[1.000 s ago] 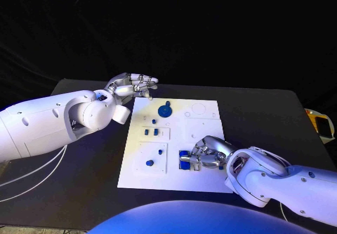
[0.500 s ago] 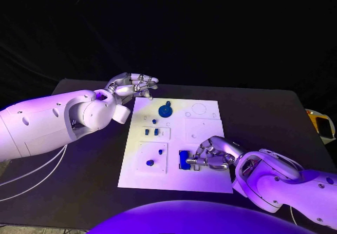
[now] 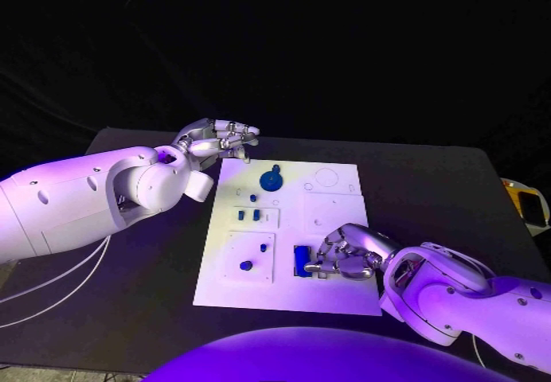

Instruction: Assemble the parts on the task board

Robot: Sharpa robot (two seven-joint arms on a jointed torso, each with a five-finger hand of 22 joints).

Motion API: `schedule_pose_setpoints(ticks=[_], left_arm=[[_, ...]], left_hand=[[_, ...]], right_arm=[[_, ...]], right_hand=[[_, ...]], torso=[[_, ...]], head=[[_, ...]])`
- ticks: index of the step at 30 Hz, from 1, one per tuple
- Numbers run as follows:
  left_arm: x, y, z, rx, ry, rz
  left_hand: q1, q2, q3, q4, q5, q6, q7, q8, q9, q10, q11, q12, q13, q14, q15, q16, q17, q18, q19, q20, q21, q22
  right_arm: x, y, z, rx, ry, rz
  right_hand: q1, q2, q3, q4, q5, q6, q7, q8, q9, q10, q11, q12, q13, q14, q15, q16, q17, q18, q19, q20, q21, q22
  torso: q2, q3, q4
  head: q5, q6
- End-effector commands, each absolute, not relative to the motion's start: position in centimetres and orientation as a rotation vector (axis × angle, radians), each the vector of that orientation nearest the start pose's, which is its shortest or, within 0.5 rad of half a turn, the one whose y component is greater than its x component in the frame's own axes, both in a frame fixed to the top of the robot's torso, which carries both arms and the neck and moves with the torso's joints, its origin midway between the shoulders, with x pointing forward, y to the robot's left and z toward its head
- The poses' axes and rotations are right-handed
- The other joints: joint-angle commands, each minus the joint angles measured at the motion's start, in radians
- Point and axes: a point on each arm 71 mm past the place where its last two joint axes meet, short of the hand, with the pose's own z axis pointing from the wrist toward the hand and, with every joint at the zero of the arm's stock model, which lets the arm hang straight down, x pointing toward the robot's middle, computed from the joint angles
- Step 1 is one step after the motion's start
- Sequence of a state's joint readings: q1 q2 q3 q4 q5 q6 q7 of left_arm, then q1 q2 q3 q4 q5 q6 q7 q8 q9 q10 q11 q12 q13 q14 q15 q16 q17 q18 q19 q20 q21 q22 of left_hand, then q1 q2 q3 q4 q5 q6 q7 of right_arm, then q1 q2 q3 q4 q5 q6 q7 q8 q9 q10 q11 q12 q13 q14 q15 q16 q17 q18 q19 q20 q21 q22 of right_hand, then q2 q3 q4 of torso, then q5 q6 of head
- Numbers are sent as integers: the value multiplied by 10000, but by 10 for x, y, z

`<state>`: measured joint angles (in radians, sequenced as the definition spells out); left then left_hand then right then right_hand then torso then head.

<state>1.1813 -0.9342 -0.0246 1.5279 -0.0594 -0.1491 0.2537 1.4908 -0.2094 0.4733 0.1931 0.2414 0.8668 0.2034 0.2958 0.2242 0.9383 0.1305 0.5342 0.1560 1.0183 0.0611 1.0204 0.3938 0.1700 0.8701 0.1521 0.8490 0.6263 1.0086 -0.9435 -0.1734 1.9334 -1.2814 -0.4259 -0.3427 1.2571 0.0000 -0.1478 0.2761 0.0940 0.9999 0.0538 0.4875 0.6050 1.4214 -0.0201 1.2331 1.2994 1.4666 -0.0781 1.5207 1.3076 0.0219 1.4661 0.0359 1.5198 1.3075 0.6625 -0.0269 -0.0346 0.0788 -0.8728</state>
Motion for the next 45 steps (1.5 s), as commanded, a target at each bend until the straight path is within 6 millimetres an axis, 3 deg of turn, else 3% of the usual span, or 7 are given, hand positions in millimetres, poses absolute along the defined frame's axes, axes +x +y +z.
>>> schedule_pose_setpoints(ticks=[1, 6, 10, 20, 32, 40, 45], left_arm=[[481, 242, -187, -11233, 16027, -15493], [481, 242, -187, -11234, 16021, -15489], [481, 242, -187, -11236, 16013, -15480], [481, 242, -187, -11236, 15982, -15463], [481, 243, -187, -11253, 16000, -15439], [481, 243, -188, -11259, 15998, -15425], [482, 243, -188, -11256, 15986, -15426]], left_hand=[[-100, -14, 52, -5, 40, -79, 14, 51, 16, -87, 22, 52, 12, -84, -7, 62, -17, 134, 32, 50, -65, -15], [-100, -14, 52, -5, 40, -79, 14, 51, 16, -87, 22, 52, 12, -84, -7, 62, -17, 134, 32, 50, -65, -15], [-104, -8, 56, -2, 41, -80, 14, 53, 17, -90, 22, 58, 11, -84, -6, 63, -18, 134, 35, 50, -67, -16], [-107, 30, 80, 5, 47, -77, 13, 60, 19, -94, 21, 71, 11, -82, -6, 68, -19, 134, 41, 51, -72, -20], [-103, 31, 83, 2, 48, -77, 12, 61, 19, -94, 20, 72, 11, -82, -6, 68, -19, 135, 42, 50, -72, -20], [-89, 29, 92, -13, 48, -80, 10, 64, 20, -99, 18, 81, 11, -83, -10, 70, -21, 136, 47, 48, -73, -20], [-89, 29, 92, -13, 48, -80, 10, 64, 20, -99, 18, 81, 11, -83, -10, 70, -21, 136, 47, 48, -73, -20]], right_arm=[[335, -149, -270, 929, 20672, 8277], [337, -150, -271, 921, 20637, 8115], [342, -151, -274, 1163, 20735, 8013], [348, -146, -278, 1223, 20844, 8070], [348, -145, -279, 1037, 21027, 8084], [350, -156, -273, 1311, 20387, 8032], [353, -173, -262, 1922, 19664, 8019]], right_hand=[[293, 100, -60, 15, -150, 46, -41, 11, -23, 83, -27, 15, -17, 773, -57, 68, 1171, -113, 876, -98, 25, 2493], [425, 177, -46, 26, -170, 54, -42, 4, -42, 86, -29, 16, -3, 772, -58, 67, 1172, -114, 878, -97, 33, 2495], [90, 372, -250, 144, 460, 84, -36, -11, -90, 114, -20, 49, 57, 775, -50, 70, 1188, -120, 887, -90, 58, 2502], [34, 430, -283, 156, 461, 112, -42, 2, -92, 147, -24, 114, 114, 782, -52, 80, 1223, -119, 886, -91, 56, 2501], [333, 311, -448, 45, 205, 101, -56, 16, -108, 151, -39, 110, 144, 779, -65, 76, 1215, -116, 880, -100, 43, 2497], [717, 288, -481, -23, 208, 50, -48, -8, -138, 88, -35, -20, 74, 762, -63, 46, 1134, -90, 836, -101, -75, 2462], [1063, 349, -473, -41, 464, -41, -22, -76, -187, -7, -13, -199, -32, 740, -47, 9, 1042, -61, 786, -90, -208, 2424]], torso=[[-9, -8, -3], [-17, -8, -6], [-16, -1, -2], [-9, -11, 0], [-14, -8, -2], [-28, -3, -10], [-50, 10, -30]], head=[[12, 2], [4, 2], [9, 2], [-30, 2], [-50, 2], [-68, 2], [-113, 2]])
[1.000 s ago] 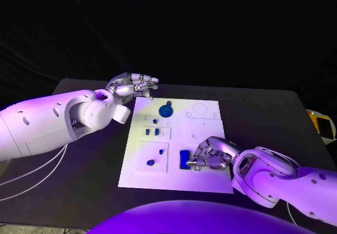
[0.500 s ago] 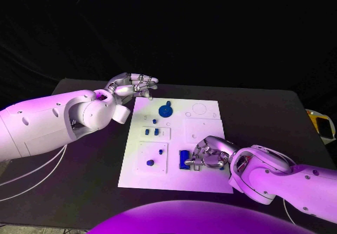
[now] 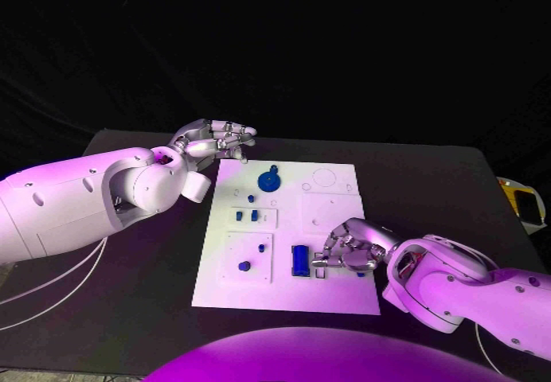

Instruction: Assemble the parts on the task board

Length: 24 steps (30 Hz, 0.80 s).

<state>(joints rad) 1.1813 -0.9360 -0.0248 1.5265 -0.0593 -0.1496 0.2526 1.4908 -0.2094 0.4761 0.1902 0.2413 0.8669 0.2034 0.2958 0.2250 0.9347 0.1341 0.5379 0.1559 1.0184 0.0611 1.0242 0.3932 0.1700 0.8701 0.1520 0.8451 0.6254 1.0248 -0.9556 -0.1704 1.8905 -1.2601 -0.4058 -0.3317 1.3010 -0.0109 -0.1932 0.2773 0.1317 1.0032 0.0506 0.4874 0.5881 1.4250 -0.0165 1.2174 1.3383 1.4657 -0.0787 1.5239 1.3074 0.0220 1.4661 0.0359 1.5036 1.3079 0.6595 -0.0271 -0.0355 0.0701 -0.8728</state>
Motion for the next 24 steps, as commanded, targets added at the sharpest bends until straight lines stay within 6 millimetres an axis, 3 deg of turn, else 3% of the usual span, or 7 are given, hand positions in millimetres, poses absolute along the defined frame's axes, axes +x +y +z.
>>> schedule_pose_setpoints(ticks=[1, 12, 17, 24], left_arm=[[482, 243, -188, -11256, 15981, -15425], [482, 243, -189, -11261, 15956, -15405], [482, 242, -189, -11251, 15964, -15429], [482, 242, -189, -11248, 15971, -15440]], left_hand=[[-89, 29, 63, 16, 48, -80, 10, 64, 13, -63, -19, 44, 11, -83, -10, 32, -14, 136, 47, 48, -34, -12], [-89, 20, 66, 7, 44, -83, 11, 67, 14, -68, -18, 55, 10, -85, -10, 34, -16, 135, 51, 47, -35, -13], [-89, 20, 66, 7, 44, -83, 11, 67, 14, -68, -18, 55, 10, -85, -10, 34, -16, 135, 51, 47, -35, -13], [-89, 20, 66, 7, 44, -83, 11, 67, 14, -68, -18, 55, 10, -85, -10, 34, -16, 135, 51, 47, -35, -13]], right_arm=[[354, -179, -260, 2086, 19530, 7941], [354, -234, -254, 2369, 19359, 6403], [346, -242, -264, 2580, 19771, 5984], [340, -246, -276, 2564, 20183, 5334]], right_hand=[[687, 461, -16, -63, 113, -80, 10, -83, -25, -51, -49, -58, -429, 751, -40, -24, 1048, -57, 777, -89, -71, 2412], [1157, 379, -77, -119, 201, -195, 71, -259, -142, -172, -8, -322, -592, 741, -11, -46, 1011, -55, 772, -68, -81, 2410], [1344, 468, -154, 6, 107, -275, 173, -560, -333, -430, 77, -926, -1008, 686, 59, -143, 778, 13, 648, -13, -406, 2316], [1343, 459, -202, 42, 89, -270, 198, -623, -373, -431, 98, -955, -1025, 685, 75, -148, 774, 8, 655, 0, -387, 2322]], torso=[[-23, 7, -25], [-52, 8, -97], [-65, -4, -121], [-51, -12, -85]], head=[[-42, 2], [-158, 2], [-174, 2], [-245, 2]])
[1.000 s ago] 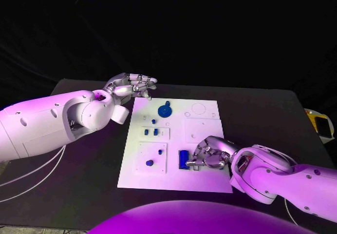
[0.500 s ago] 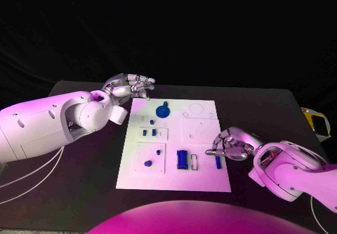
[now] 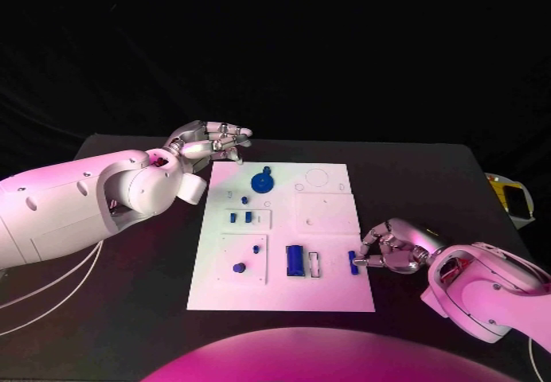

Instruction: Assemble the parts on the task board

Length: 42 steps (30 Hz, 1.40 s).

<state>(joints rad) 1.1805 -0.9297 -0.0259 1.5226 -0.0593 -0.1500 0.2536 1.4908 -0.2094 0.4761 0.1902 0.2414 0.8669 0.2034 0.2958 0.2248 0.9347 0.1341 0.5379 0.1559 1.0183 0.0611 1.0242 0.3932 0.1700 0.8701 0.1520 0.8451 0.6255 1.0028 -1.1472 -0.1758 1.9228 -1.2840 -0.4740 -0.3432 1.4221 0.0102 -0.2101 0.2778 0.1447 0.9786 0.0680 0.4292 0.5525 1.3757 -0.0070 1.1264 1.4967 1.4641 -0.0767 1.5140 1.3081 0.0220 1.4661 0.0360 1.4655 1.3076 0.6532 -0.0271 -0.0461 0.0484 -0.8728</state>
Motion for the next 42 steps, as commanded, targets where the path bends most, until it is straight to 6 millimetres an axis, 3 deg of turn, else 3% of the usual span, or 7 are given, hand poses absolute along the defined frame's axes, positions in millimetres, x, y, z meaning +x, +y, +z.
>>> schedule_pose_setpoints(ticks=[1, 23, 25, 27, 29, 35, 42], left_arm=[[482, 242, -189, -11251, 15969, -15435], [481, 243, -189, -11272, 15994, -15406], [481, 244, -189, -11274, 15999, -15406], [481, 244, -189, -11274, 16002, -15406], [481, 244, -189, -11276, 16005, -15404], [480, 245, -189, -11288, 16010, -15384], [480, 245, -189, -11298, 16019, -15368]], left_hand=[[-89, 20, 66, 7, 44, -83, 11, 67, 15, -69, -18, 56, 10, -85, -10, 34, -16, 135, 51, 47, -35, -14], [-116, 22, 70, 17, 40, -84, 13, 76, 17, -76, -15, 76, 9, -85, -7, 39, -19, 133, 57, 48, -42, -18], [-116, 22, 70, 17, 40, -84, 13, 76, 17, -76, -15, 76, 9, -85, -7, 39, -19, 133, 57, 48, -42, -18], [-116, 22, 70, 17, 40, -84, 13, 76, 17, -76, -15, 76, 9, -85, -7, 39, -19, 133, 57, 48, -42, -18], [-116, 22, 70, 17, 40, -84, 13, 76, 17, -76, -15, 76, 9, -85, -7, 39, -19, 133, 57, 48, -42, -18], [-116, 22, 70, 17, 40, -84, 13, 76, 17, -76, -15, 76, 9, -85, -7, 39, -19, 133, 57, 48, -42, -18], [-120, 25, 77, 16, 41, -87, 13, 79, 18, -83, -15, 84, 7, -86, -7, 41, -20, 133, 59, 48, -46, -20]], right_arm=[[340, -245, -277, 2552, 20214, 5289], [342, -228, -292, 1824, 20446, 5021], [342, -226, -295, 1453, 20524, 4831], [342, -224, -297, 1225, 20565, 4719], [342, -222, -300, 942, 20607, 4590], [339, -216, -304, 545, 20681, 4437], [337, -213, -303, 579, 20595, 4510]], right_hand=[[132, 247, -32, 37, -41, -24, 23, -41, -17, 62, 3, -45, -2609, 700, 55, -49, 766, 8, 655, 0, -6, 2325], [189, 288, -91, 50, -10, 125, -5, -70, -51, 108, -9, -18, -2585, 707, 60, -47, 791, 7, 658, 19, -3, 2326], [460, 378, -31, -14, -156, 193, -37, -119, -85, 121, -41, -34, -2589, 711, 30, -47, 802, 0, 674, 5, 37, 2339], [753, 492, 97, -71, -682, 243, -59, -175, -119, 134, -63, -43, -2585, 716, 9, -45, 820, -5, 681, -15, 55, 2345], [1040, 571, 238, -159, -720, 296, -91, -214, -146, 144, -90, -37, -2571, 726, -10, -33, 865, -11, 692, -31, 82, 2353], [1581, 677, 575, -308, -721, 379, -144, -313, -216, 155, -140, -27, -2537, 735, -54, -21, 914, -19, 707, -72, 117, 2364], [1955, 658, 1177, -272, -196, 441, -187, -434, -287, 199, -181, -5, -2486, 750, -92, 0, 992, -31, 730, -119, 173, 2381]], torso=[[12, -14, 21], [13, -19, 15], [3, -16, 16], [2, -12, 19], [1, -6, 15], [2, -6, 15], [-2, -10, 2]], head=[[-28, 2], [48, 2], [45, 2], [50, 2], [58, 2], [53, 2], [55, 2]])
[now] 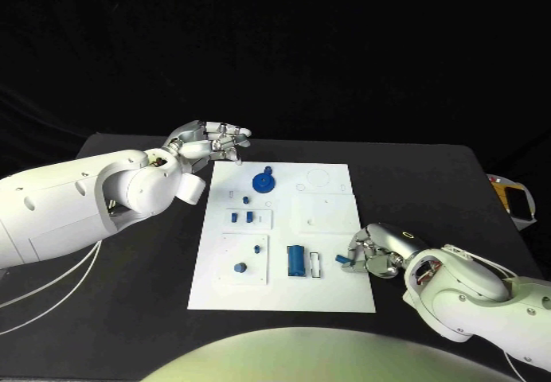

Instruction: Assemble the parts on the task board

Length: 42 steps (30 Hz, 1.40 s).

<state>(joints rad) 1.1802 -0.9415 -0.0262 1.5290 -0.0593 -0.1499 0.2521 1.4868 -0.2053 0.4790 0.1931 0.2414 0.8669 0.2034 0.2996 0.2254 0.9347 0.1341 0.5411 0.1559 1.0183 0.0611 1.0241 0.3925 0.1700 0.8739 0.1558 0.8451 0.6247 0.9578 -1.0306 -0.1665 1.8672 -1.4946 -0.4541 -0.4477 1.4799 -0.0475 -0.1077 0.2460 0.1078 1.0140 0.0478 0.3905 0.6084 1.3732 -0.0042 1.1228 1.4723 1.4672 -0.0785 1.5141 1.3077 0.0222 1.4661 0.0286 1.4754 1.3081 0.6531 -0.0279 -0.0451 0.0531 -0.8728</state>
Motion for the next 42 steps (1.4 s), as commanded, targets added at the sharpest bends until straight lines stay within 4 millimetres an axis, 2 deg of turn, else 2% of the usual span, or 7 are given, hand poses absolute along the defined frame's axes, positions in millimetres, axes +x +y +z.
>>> schedule_pose_setpoints(ticks=[1, 6, 10, 14, 23, 39, 42], left_arm=[[480, 245, -189, -11299, 16021, -15368], [480, 245, -189, -11303, 16024, -15361], [480, 245, -189, -11308, 16034, -15356], [480, 245, -189, -11308, 16042, -15358], [480, 244, -189, -11304, 16041, -15364], [480, 242, -189, -11282, 16096, -15432], [480, 242, -189, -11283, 16102, -15433]], left_hand=[[-80, -16, 49, -14, 41, -88, 13, 41, 12, -83, -16, 52, 8, -86, -7, 42, -13, 134, 22, 11, -46, -12], [-76, -17, 52, -18, 43, -90, 12, 42, 12, -87, -16, 54, 7, -87, -8, 42, -13, 134, 23, 10, -47, -12], [-76, -17, 52, -18, 43, -90, 12, 42, 12, -87, -16, 54, 7, -87, -8, 42, -13, 134, 23, 10, -47, -12], [-69, -17, 57, -26, 44, -91, 12, 43, 12, -90, -17, 57, 6, -88, -9, 43, -14, 135, 24, 9, -48, -12], [-69, -17, 57, -26, 44, -91, 12, 43, 12, -90, -17, 57, 6, -88, -9, 43, -14, 135, 24, 9, -48, -12], [-69, -17, 57, -26, 44, -91, 12, 43, 12, -90, -17, 57, 6, -88, -9, 43, -14, 135, 24, 9, -48, -12], [-69, -17, 57, -26, 44, -91, 12, 43, 12, -90, -17, 57, 6, -88, -9, 43, -14, 135, 24, 9, -48, -12]], right_arm=[[336, -213, -303, 616, 20589, 4538], [334, -211, -299, 832, 20508, 4695], [334, -209, -291, 1044, 20270, 4904], [337, -206, -280, 1332, 19981, 5186], [338, -192, -269, 2332, 19898, 6116], [339, -168, -281, 3243, 21040, 6888], [339, -165, -284, 3229, 21193, 6961]], right_hand=[[1390, 1189, 239, 74, 315, 86, 13, -59, -848, 228, -208, 27, -2239, 719, -78, -1, 998, -33, 731, -48, 75, 2377], [1387, 751, 1225, 349, 1021, 59, 27, -67, -785, 277, -201, 5, -2216, 728, -77, 8, 1042, -44, 750, -55, 125, 2391], [220, -601, 4313, 361, 1775, -29, 140, 175, -404, 377, -148, -3, -2140, 738, -23, 10, 1090, -55, 776, -58, 195, 2410], [-536, -1108, 5832, -130, 1939, -114, 94, 357, -146, 448, -160, 56, -2063, 747, -38, 20, 1132, -70, 796, -17, 251, 2426], [-1839, -1280, 7054, -860, 2064, -177, 88, 539, 131, 513, -157, 104, -1980, 757, -39, 28, 1170, -84, 819, -16, 318, 2444], [-2969, -1326, 7009, -837, 2280, -121, 73, 544, 180, 539, -159, 171, -1895, 758, -35, 26, 1174, -75, 803, -12, 277, 2432], [-3271, -1317, 6818, -757, 1987, -68, 65, 531, 171, 564, -163, 236, -1841, 766, -37, 39, 1210, -80, 814, -14, 305, 2440]], torso=[[1, -2, -6], [-8, -7, 8], [-6, -9, 4], [-1, -10, 6], [5, -10, 4], [11, 0, 2], [8, 5, -7]], head=[[3, 2], [-4, 2], [-16, 2], [-17, 2], [-43, 2], [-5, 2], [-6, 2]])
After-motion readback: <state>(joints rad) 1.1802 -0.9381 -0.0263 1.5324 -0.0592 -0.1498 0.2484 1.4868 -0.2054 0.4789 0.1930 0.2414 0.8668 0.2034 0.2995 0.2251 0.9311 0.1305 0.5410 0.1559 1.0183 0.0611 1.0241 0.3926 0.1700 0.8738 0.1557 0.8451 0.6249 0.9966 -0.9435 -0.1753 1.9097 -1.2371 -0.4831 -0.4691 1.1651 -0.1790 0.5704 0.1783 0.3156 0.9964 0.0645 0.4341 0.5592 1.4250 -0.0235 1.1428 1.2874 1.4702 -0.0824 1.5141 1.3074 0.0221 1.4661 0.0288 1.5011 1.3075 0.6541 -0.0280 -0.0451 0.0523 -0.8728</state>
